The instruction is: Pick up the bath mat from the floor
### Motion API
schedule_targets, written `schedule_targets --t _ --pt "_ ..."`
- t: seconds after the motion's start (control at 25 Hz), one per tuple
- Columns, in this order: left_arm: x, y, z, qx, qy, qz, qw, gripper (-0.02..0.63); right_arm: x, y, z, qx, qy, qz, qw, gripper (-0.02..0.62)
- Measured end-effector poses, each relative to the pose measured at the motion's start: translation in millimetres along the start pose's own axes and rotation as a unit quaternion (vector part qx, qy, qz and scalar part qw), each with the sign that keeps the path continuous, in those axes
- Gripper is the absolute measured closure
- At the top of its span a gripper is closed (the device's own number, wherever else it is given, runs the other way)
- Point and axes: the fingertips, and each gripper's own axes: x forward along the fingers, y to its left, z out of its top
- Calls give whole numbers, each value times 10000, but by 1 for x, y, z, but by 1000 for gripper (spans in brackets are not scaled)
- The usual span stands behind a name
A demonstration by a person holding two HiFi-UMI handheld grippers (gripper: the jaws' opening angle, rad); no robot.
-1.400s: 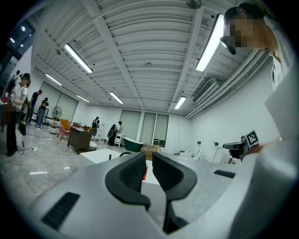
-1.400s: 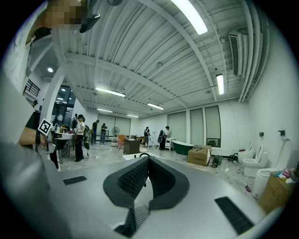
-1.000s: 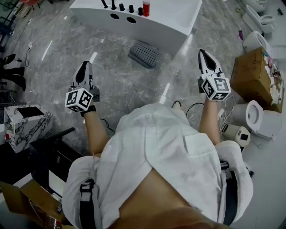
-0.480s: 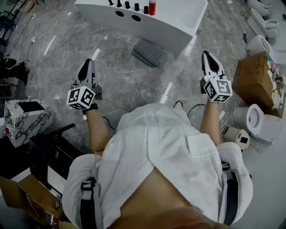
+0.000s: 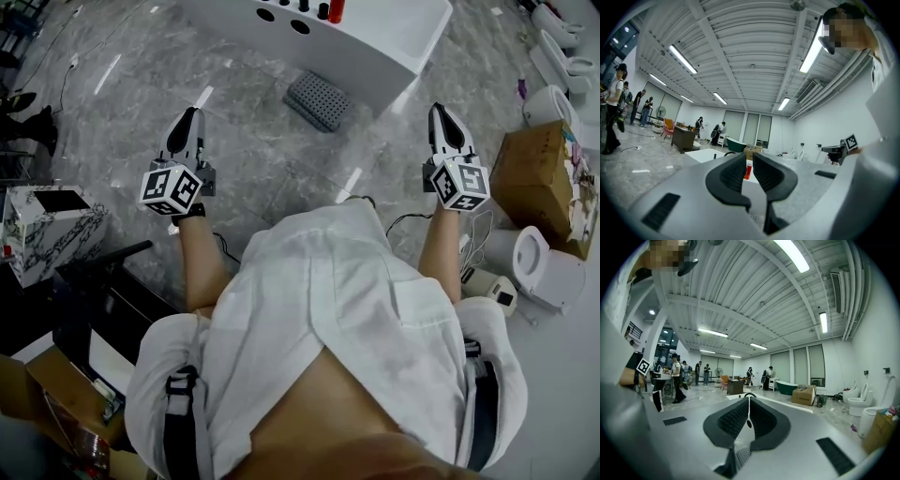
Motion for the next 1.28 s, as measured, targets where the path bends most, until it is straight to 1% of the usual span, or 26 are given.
schedule_targets --t 0.12,0.24,0.36,0.48,0.68,0.84,1.0,1.12,1.2,1.28 --pt "2 2 -2 -7 -7 29 10000 557 13 1 -9 -88 174 130 9997 566" --pt "14 4 -5 -1 31 54 10000 557 33 -3 -18 -146 295 246 9992 565" --pt "29 4 -11 6 101 114 9999 557 61 -7 -25 -152 357 450 9982 565" --pt "55 5 -18 36 202 163 9997 557 97 -16 -31 -173 391 705 9966 565" --pt "114 6 -24 73 289 317 9991 557 171 -47 -38 -149 470 1017 9936 563" --pt "160 5 -29 -7 304 448 9985 557 227 -70 -45 -304 631 1373 9881 561" --pt "205 1 -35 5 375 565 9977 557 278 -95 -56 -375 773 1678 9821 557" --pt "231 -1 -42 23 412 743 9964 557 310 -106 -66 -434 870 1950 9760 548" --pt "244 -3 -47 21 434 849 9954 557 328 -110 -74 -482 940 2127 9714 539" --pt "254 -4 -52 14 457 925 9947 557 343 -110 -81 -536 1002 2281 9670 511"
